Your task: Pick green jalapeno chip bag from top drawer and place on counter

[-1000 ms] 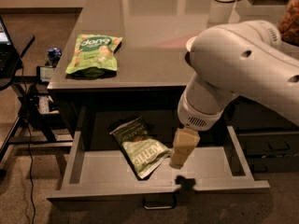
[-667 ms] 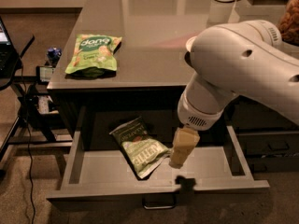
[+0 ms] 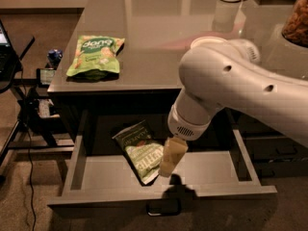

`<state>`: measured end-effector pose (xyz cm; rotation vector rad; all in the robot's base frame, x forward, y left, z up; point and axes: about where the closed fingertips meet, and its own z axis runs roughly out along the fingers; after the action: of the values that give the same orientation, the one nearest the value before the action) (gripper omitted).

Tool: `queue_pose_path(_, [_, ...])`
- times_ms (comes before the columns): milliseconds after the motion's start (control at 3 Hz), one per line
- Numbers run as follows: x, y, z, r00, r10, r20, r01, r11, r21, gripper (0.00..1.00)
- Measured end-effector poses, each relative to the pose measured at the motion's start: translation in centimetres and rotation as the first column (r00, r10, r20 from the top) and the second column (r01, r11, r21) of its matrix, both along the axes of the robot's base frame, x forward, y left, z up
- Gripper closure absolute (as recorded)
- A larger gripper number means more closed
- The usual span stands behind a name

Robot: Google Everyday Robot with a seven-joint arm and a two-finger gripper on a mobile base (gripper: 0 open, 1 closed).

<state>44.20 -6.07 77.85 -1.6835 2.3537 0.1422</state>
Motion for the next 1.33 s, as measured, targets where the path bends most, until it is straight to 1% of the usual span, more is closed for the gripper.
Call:
queue_pose_path(333, [1.0, 2.4, -2.9, 0.9981, -0.031, -0.053, 0.032, 0.999, 0.018, 0.00])
queue_pose_path(667, [1.4, 3.6, -4.5, 0.9925, -0.037, -0.116, 0.043, 0.998, 0.049, 0.00])
queue_pose_path(1000, [1.4, 3.6, -4.7, 0.9922, -0.037, -0.119, 0.043, 0.998, 0.050, 0.00])
queue_pose_path(1333, [1.6, 5.3, -6.7, 0.9900, -0.032, -0.137, 0.044, 0.996, 0.079, 0.00])
